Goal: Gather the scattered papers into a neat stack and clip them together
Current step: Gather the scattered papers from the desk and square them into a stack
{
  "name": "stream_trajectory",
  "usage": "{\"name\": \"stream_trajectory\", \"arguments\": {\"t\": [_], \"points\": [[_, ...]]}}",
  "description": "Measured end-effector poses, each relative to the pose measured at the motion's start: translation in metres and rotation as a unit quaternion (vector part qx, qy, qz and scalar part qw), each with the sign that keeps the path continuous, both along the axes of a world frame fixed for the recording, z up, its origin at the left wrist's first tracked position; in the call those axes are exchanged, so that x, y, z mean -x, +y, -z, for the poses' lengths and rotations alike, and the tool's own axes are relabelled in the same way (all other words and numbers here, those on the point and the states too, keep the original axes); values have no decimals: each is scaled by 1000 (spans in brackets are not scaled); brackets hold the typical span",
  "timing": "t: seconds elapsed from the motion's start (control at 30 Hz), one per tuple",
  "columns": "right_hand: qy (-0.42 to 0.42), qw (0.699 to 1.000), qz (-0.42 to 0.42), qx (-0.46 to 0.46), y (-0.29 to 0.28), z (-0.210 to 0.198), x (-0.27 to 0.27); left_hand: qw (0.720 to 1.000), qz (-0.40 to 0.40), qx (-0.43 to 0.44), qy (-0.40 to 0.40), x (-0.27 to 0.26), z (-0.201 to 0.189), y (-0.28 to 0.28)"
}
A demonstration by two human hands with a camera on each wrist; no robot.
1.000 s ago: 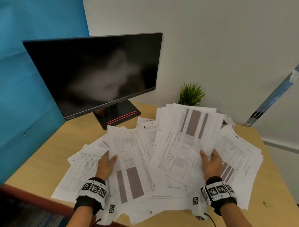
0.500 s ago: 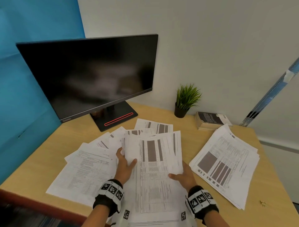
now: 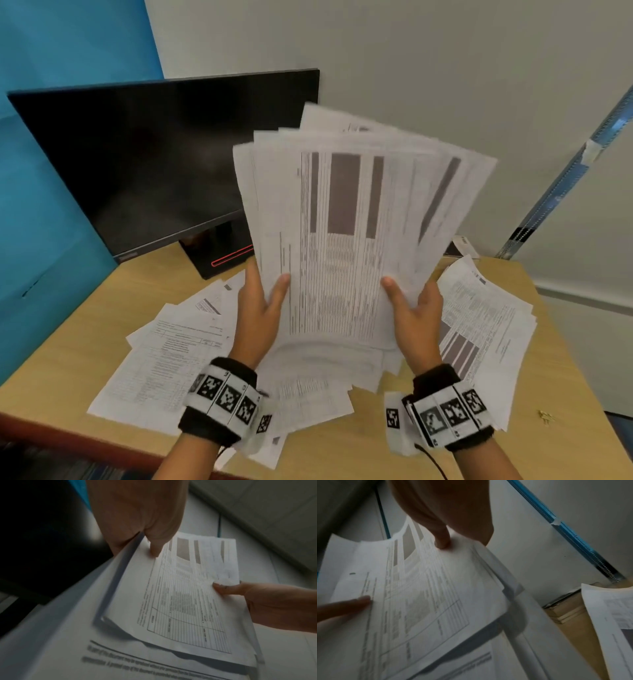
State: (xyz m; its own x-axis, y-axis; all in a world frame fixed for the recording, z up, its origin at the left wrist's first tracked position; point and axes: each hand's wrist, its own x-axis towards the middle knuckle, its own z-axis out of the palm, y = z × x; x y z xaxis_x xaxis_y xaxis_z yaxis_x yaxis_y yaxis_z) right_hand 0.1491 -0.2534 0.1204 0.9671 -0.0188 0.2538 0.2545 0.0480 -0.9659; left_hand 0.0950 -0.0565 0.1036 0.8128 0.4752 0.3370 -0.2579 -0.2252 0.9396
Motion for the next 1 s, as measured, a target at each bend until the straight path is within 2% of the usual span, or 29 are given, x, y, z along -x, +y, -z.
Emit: {"name": "stream_trajectory", "arguments": {"t": [0.1,0.3,0.43,0.57,0.63,0.73,0.8,0.87,1.0], "points": [[-35,999,-16,-27,4,-8,5,999,22,-14,-31,-5,-11,2],[44,994,-86,51,-2,43,1,998,40,-24,32,0,26,15],[56,993,-72,75,5,60,3,998,27,-35,37,2,42,12],[26,998,-45,20,12,47,2,1000,-17,-23,-8,-1,37,8],[25,998,-49,-8,13,50,2,1000,-15,-1,-19,-3,42,8],[82,994,-73,18,17,68,4,996,57,7,64,-6,57,4],[91,993,-57,51,18,76,3,990,85,-13,112,-7,67,3],[67,995,-15,70,12,71,1,989,78,-18,120,-7,70,6],[20,999,46,21,-20,60,-5,991,18,-36,129,-3,76,20]]}}
